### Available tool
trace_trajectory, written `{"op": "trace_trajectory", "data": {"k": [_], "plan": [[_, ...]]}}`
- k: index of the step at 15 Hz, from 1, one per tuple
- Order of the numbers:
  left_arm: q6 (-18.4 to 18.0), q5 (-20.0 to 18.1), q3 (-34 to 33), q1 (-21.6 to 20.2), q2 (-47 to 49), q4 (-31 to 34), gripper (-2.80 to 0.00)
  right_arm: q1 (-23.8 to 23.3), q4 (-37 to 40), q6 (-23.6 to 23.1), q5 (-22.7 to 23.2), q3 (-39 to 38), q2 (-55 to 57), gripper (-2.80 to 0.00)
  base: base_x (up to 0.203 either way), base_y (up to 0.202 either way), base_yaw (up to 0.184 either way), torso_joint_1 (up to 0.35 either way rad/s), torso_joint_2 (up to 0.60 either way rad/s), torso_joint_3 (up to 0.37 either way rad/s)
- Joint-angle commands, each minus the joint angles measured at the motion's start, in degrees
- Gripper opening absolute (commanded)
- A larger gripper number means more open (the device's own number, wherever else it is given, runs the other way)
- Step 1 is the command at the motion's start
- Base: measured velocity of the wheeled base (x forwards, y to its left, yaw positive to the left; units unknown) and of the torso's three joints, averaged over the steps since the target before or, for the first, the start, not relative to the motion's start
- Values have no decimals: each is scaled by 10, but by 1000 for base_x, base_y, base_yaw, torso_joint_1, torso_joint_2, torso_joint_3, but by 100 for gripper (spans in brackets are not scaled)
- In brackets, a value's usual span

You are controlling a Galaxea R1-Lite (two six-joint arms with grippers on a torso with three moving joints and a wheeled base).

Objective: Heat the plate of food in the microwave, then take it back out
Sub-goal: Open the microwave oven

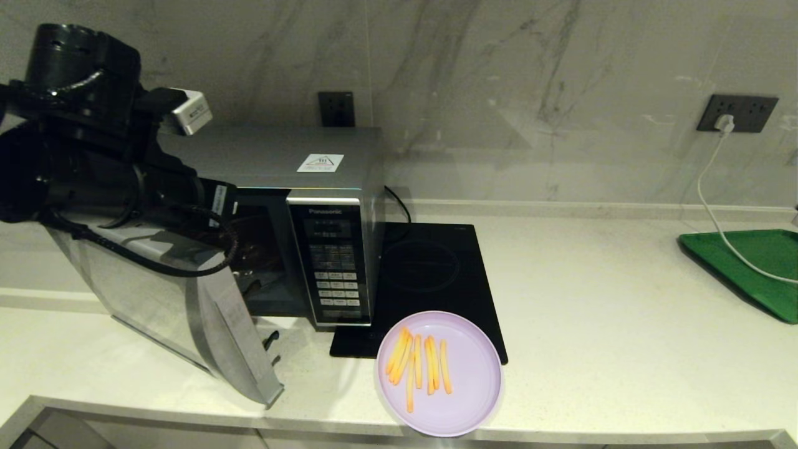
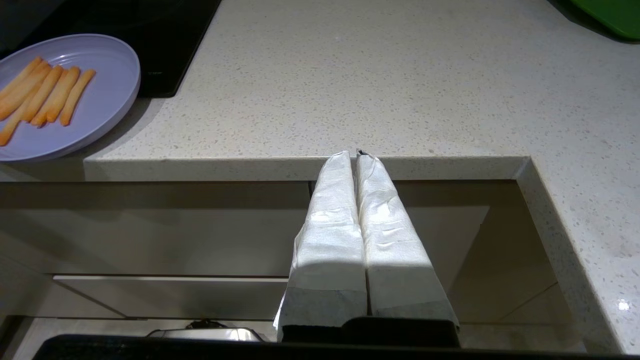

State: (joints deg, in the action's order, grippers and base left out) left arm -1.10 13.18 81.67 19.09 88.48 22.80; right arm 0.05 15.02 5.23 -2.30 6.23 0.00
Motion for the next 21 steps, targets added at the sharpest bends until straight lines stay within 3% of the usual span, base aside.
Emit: {"op": "trace_trajectory", "data": {"k": [1,3,5,9,15,17,21], "plan": [[-3,43,-6,-4,-55,14,-280,0,1,0,0,0,0,-280,0,0,0,0,0,0],[-5,73,-10,-20,-92,71,-280,0,1,1,0,0,0,-280,0,0,0,0,0,0],[-10,79,-39,-44,-121,103,-280,0,1,0,0,0,0,-280,0,0,0,0,0,0],[-24,80,-85,-44,-171,111,-280,0,1,0,0,0,0,-280,0,0,0,0,0,0],[-43,89,-88,-44,-198,110,-280,1,1,0,0,0,0,-280,0,0,0,0,0,0],[-41,80,-87,-30,-199,83,-280,0,1,0,0,0,0,-280,0,0,0,0,0,0],[-34,-8,-96,-21,-174,83,-280,0,1,1,0,0,0,-280,0,0,0,0,0,0]]}}
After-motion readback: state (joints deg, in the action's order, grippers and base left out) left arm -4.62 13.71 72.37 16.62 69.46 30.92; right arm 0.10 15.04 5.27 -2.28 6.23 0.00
